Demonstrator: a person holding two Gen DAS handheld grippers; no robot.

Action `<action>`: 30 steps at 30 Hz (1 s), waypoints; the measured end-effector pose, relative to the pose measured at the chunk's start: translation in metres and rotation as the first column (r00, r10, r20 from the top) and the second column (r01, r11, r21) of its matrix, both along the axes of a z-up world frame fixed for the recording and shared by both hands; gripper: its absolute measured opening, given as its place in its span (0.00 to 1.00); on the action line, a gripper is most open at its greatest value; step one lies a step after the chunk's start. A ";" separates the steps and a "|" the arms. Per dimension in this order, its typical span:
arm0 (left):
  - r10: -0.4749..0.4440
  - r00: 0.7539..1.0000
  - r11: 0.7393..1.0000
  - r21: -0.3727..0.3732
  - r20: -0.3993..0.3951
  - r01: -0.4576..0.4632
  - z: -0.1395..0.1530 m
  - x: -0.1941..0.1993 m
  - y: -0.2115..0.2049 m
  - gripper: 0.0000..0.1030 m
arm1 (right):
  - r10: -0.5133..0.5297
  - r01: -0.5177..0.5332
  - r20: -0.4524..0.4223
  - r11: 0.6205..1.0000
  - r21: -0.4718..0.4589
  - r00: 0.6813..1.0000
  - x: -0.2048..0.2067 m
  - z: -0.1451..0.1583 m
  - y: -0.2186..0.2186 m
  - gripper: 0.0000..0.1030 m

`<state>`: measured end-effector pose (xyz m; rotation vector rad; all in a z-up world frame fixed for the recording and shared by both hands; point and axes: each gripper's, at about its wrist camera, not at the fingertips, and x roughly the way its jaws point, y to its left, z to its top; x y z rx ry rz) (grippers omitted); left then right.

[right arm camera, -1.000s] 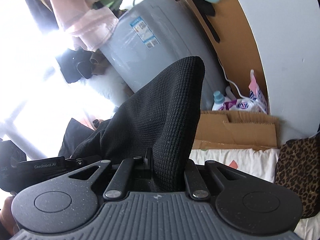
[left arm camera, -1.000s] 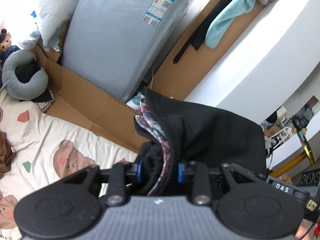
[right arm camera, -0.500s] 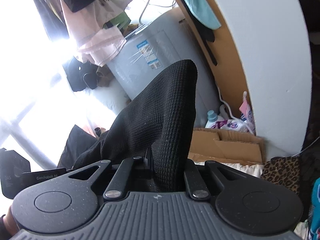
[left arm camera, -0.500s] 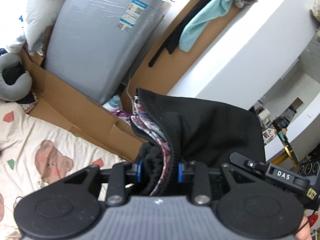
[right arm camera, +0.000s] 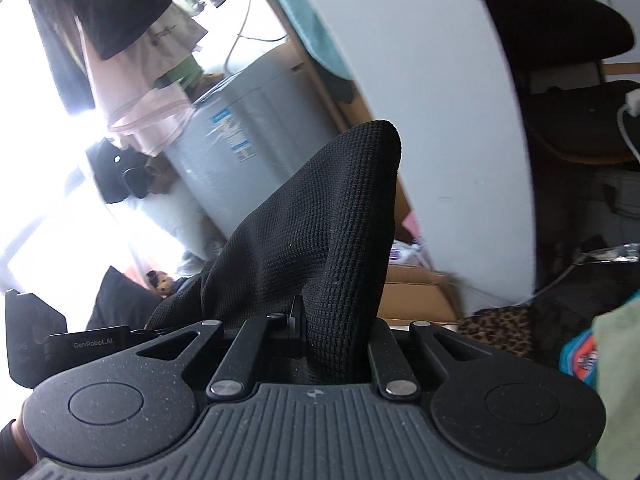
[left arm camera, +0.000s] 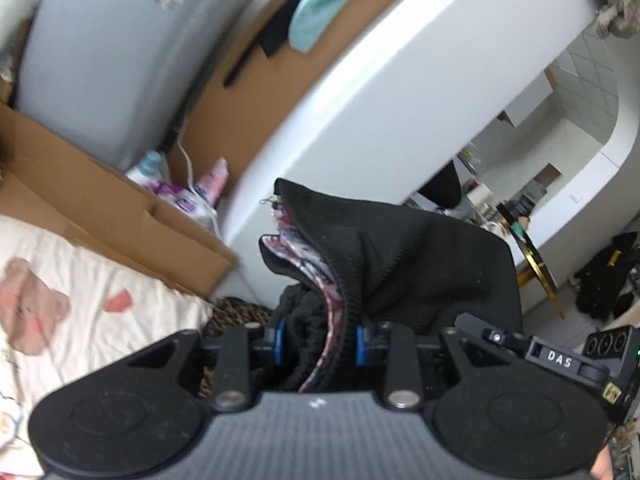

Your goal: Fold clothes

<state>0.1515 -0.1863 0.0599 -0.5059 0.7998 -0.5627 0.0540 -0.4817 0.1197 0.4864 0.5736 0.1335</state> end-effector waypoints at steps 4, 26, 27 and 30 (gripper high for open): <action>-0.051 0.999 0.999 -0.002 0.000 0.051 -0.019 0.006 -0.023 0.32 | -0.044 0.044 -0.004 0.999 0.001 0.999 -0.014 -0.018 -0.022 0.07; -0.253 0.967 0.965 -0.080 -0.029 0.250 -0.184 0.056 -0.083 0.32 | -0.145 0.140 -0.062 0.987 -0.080 0.987 -0.011 -0.165 -0.084 0.07; -0.258 0.966 0.963 -0.082 -0.028 0.255 -0.192 0.057 -0.085 0.32 | -0.150 0.144 -0.065 0.986 -0.083 0.987 -0.012 -0.173 -0.086 0.07; -0.283 0.959 0.957 -0.078 -0.021 0.280 -0.212 0.058 -0.092 0.32 | -0.163 0.156 -0.072 0.983 -0.094 0.984 -0.013 -0.195 -0.092 0.07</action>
